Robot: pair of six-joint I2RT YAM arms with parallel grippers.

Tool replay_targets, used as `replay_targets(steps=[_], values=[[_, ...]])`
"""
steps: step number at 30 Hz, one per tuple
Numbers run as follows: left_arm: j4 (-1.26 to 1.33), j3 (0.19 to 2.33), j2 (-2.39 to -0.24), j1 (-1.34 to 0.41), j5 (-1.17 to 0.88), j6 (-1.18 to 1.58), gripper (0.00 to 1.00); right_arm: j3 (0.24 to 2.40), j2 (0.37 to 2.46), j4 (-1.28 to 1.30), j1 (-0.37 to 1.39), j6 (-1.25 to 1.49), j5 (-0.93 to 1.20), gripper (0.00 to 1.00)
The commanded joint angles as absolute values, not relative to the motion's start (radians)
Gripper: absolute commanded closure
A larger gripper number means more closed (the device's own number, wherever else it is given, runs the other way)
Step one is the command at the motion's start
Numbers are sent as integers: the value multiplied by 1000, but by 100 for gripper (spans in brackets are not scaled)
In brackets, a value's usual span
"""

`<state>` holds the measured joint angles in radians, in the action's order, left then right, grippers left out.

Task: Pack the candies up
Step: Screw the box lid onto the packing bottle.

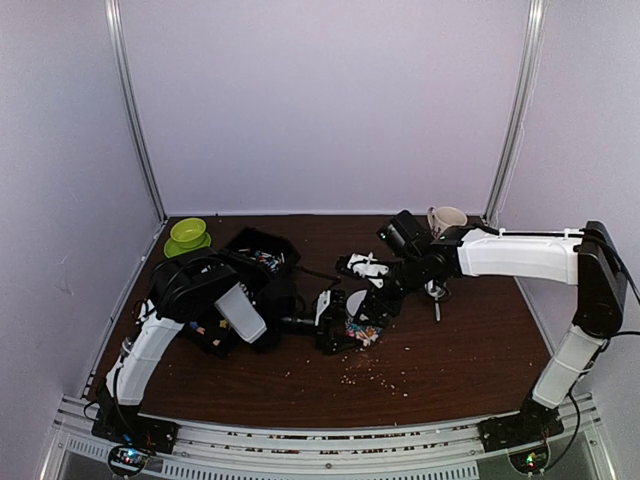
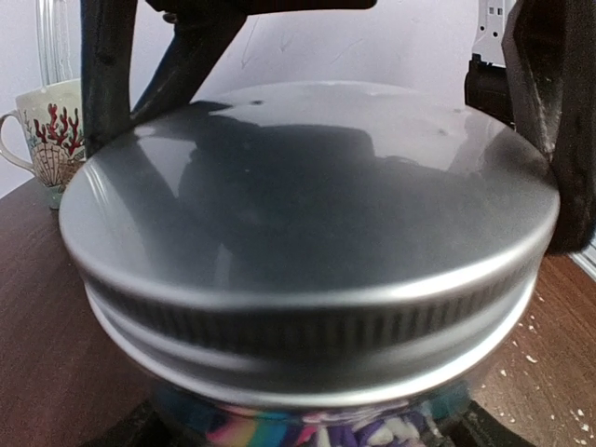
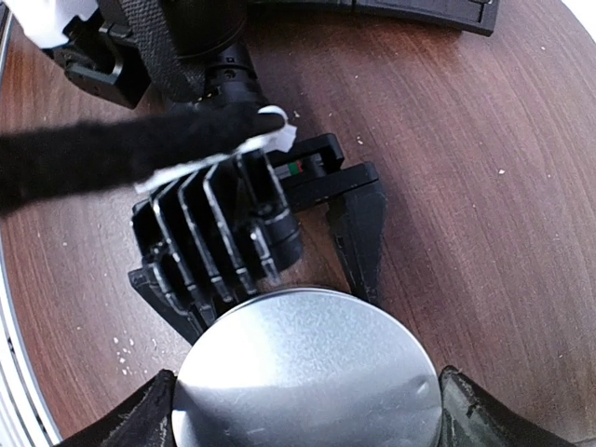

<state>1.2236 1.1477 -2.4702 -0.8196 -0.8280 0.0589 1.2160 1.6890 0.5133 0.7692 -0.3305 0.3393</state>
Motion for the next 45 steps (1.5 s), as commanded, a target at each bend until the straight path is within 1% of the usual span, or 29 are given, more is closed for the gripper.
replay_targets(steps=[1,10,16,19,24,26,45], values=[[1174,1126,-2491,-798,-762,88,19,1154,1680,450,780,-235,325,9],[1179,1122,-2490,-794,-751,92,19,1069,1609,315,776,-124,280,10],[1193,1124,-2496,-792,-768,102,19,999,1541,217,776,-142,287,9],[1193,1134,-2502,-792,-790,108,19,1025,1544,252,776,-185,330,9],[1193,1143,-2509,-792,-820,116,20,1124,1584,420,776,-309,392,10],[1193,1144,-2510,-792,-821,118,20,1141,1590,440,774,-335,402,10],[1221,1128,-2505,-792,-808,119,19,1044,1591,301,754,-236,317,9]])
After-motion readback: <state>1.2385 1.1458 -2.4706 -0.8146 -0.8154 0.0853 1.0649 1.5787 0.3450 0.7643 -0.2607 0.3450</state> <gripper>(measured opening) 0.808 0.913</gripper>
